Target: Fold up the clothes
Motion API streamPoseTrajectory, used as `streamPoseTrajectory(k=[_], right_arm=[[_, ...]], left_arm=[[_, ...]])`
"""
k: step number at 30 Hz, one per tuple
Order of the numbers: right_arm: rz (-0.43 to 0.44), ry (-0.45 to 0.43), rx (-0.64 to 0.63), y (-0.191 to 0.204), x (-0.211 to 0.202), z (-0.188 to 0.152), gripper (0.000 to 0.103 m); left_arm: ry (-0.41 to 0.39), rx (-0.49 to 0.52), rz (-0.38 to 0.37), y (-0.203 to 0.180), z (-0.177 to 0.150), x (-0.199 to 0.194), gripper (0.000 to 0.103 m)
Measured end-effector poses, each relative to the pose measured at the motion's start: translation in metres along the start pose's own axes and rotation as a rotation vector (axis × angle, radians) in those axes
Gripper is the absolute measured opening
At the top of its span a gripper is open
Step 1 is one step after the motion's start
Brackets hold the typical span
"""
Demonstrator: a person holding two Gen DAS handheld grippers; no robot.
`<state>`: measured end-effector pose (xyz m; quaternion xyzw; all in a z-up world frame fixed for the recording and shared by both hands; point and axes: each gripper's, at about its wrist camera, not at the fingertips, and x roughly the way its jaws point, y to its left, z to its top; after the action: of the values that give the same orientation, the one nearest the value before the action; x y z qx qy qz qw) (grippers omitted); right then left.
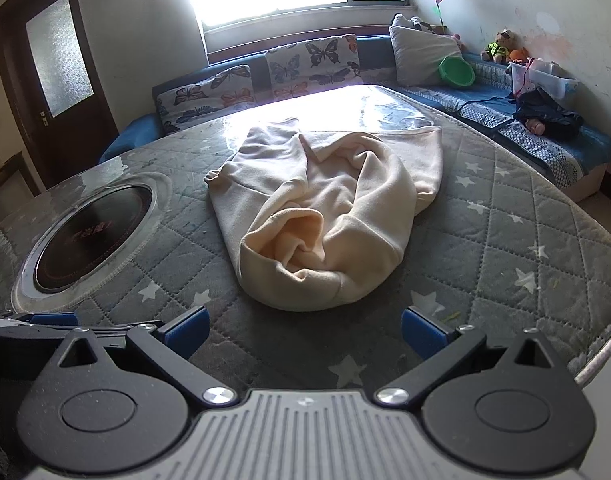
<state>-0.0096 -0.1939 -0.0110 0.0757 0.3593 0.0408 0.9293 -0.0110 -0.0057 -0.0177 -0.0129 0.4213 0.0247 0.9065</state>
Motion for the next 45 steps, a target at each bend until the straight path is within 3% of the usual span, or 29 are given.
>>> streamPoseTrajectory(k=[45], right_arm=[[0.009,0.035,0.003,0.001,0.013,0.002,0.103]], left_arm=[[0.023,0.023,-0.006,-0.004,0.005,0.011,0.103]])
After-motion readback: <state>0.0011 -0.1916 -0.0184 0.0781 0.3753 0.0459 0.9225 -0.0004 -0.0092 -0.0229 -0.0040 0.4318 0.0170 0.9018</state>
